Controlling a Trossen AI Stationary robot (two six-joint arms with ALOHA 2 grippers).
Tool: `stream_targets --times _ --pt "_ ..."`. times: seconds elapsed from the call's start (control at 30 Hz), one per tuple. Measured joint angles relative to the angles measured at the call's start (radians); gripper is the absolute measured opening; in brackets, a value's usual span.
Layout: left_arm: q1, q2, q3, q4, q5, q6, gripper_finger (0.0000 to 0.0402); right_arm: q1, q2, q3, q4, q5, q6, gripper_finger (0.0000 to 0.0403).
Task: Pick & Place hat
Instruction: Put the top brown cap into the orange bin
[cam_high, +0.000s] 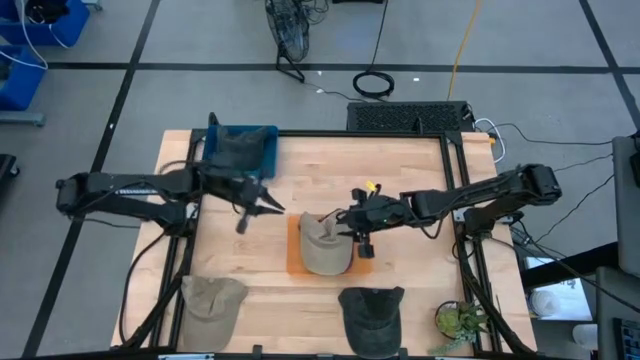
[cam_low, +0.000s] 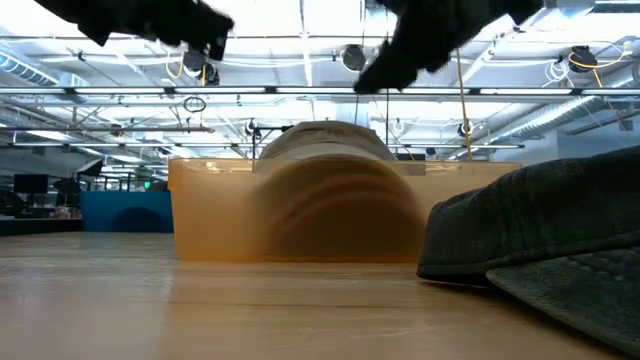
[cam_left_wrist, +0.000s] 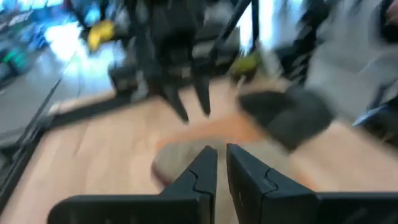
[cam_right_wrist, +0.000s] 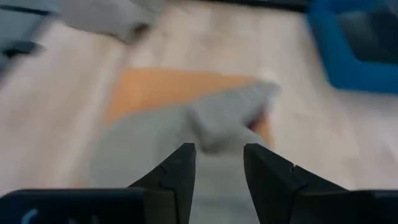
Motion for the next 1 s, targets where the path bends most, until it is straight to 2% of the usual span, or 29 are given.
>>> stream_targets --times 0.13,0.2,0.4,0.6,0.8,1.0 --pt "-0.075 0.094 0.000 0.010 -0.240 0.032 0.0067 -0.009 0.000 -0.068 0.001 0.091 0.007 0.0121" --pt "-0.089 0.141 0.000 0.029 -0.285 0.051 0.0088 -0.016 0.000 -0.103 0.018 0.091 0.014 0.0121" --pt "-0.093 0.234 0.000 0.226 -0.240 -0.021 0.0158 -0.016 -0.008 -0.149 0.075 0.089 0.012 0.0118" --pt "-0.096 0.328 0.000 0.252 -0.194 -0.050 0.0208 -0.016 -0.008 -0.154 0.185 0.089 -0.044 0.0116" --pt "-0.095 0.428 0.000 0.371 -0.197 -0.068 0.0225 -0.045 -0.001 -0.154 0.249 0.086 -0.082 0.0114" --pt "-0.095 0.458 0.000 0.361 -0.197 -0.080 0.0225 -0.085 -0.001 -0.154 0.169 -0.021 -0.104 0.0116"
